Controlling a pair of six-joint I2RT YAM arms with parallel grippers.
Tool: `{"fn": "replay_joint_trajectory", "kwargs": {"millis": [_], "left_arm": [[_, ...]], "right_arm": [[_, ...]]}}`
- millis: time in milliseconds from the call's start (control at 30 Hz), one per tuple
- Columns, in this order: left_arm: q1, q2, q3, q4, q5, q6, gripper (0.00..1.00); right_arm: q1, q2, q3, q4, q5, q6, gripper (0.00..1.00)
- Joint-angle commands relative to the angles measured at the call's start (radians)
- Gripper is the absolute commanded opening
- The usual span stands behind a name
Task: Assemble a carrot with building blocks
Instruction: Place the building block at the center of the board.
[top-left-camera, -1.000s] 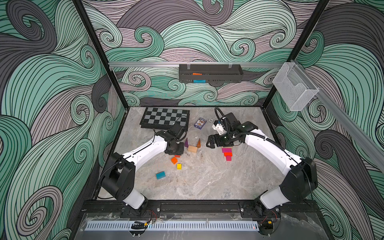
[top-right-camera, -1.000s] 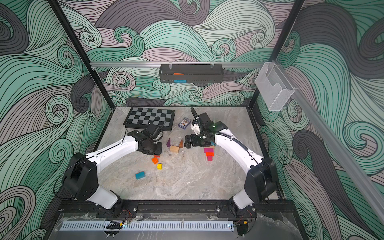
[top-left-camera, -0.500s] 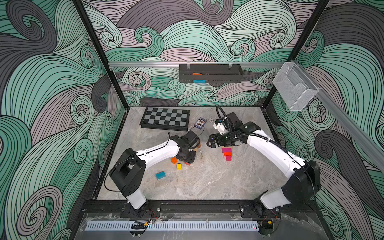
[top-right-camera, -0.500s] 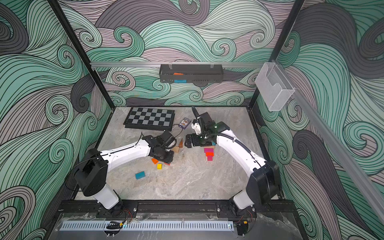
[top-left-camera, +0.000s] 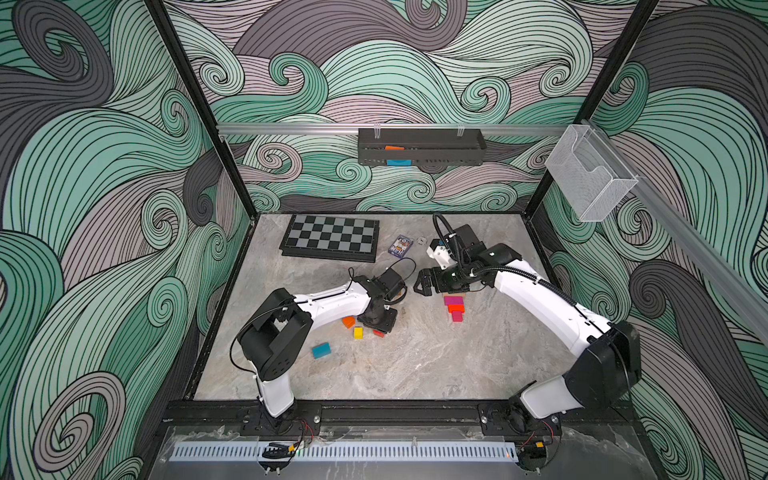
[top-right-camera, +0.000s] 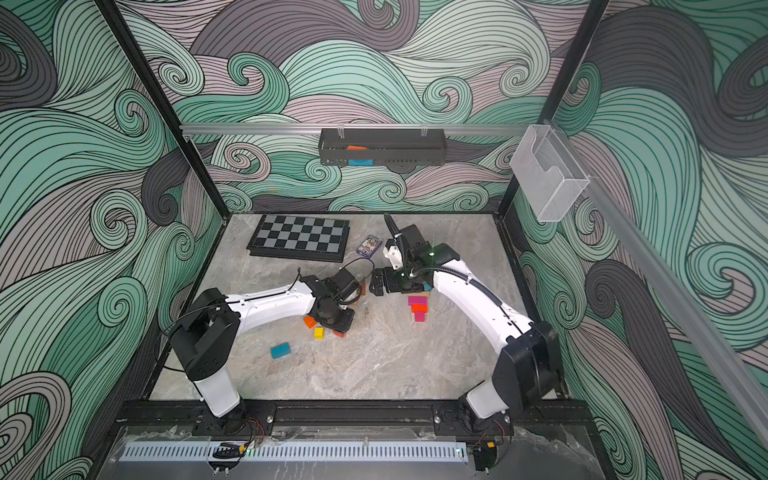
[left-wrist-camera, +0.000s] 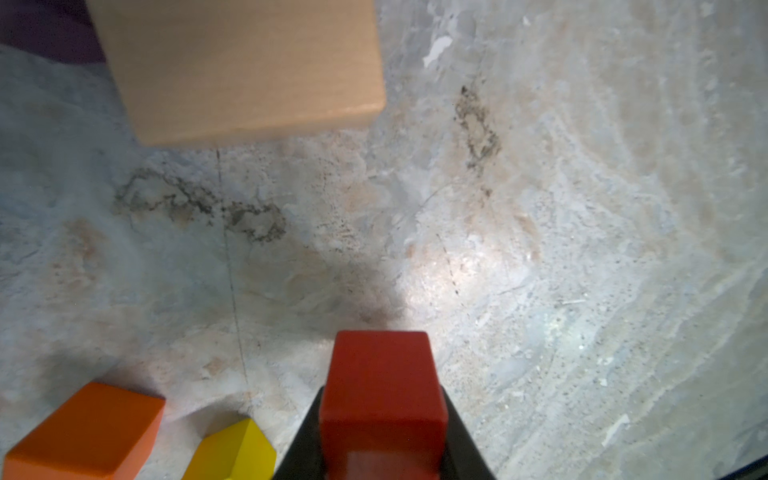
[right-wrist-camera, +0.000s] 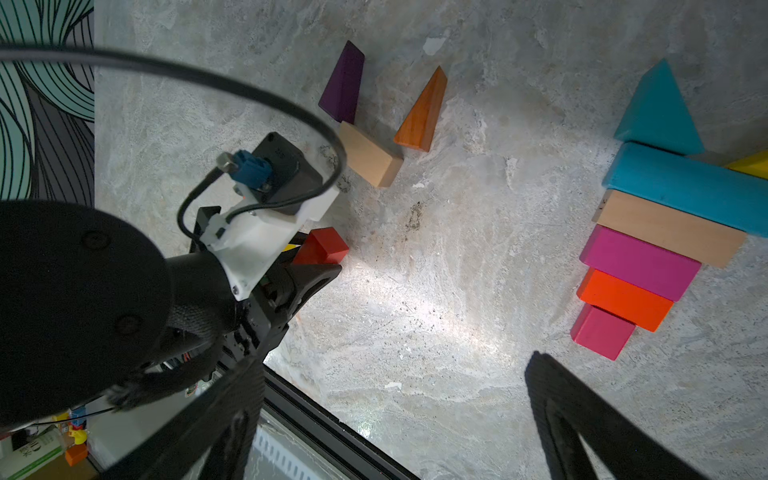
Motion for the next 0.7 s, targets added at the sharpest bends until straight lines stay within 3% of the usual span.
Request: {"fn": "replay_joint_trajectory", "kwargs": {"millis": [0,367,667], "left_arm": [[-0.010,0.022,0.038,0.010,-0.002,0.020,0.01],[-0.011,0.050,0.054,0.012,-0.014,0.037,0.03],[-0.011,0.102,0.093,0.019,-0.053,0.075,0.15]], "right_arm": [[-0.003,-0.019,-0.004,0.004,-0.001,0.006,0.98],[-0.003,-0.012,0.003,0.005,-0.005,0.004,0.99],[-0.003,-0.004,0.009,0.010,-0.005,0.007,0.99]]}}
